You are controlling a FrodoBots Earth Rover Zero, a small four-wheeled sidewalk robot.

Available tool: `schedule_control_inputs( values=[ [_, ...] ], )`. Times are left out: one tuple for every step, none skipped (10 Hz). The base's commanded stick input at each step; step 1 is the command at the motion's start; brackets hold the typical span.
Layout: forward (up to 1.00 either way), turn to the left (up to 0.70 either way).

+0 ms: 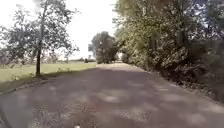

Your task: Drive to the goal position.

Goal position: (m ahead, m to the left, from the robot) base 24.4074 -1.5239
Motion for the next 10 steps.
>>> schedule_control_inputs(
  values=[
    [1.00, -0.11],
    [1.00, -0.11],
    [1.00, -0.11],
    [1.00, -0.11],
    [1.00, -0.11],
    [1.00, -0.11],
    [1.00, -0.11],
    [1.00, -0.11],
    [1.00, -0.11],
    [1.00, -0.11]
  ],
)
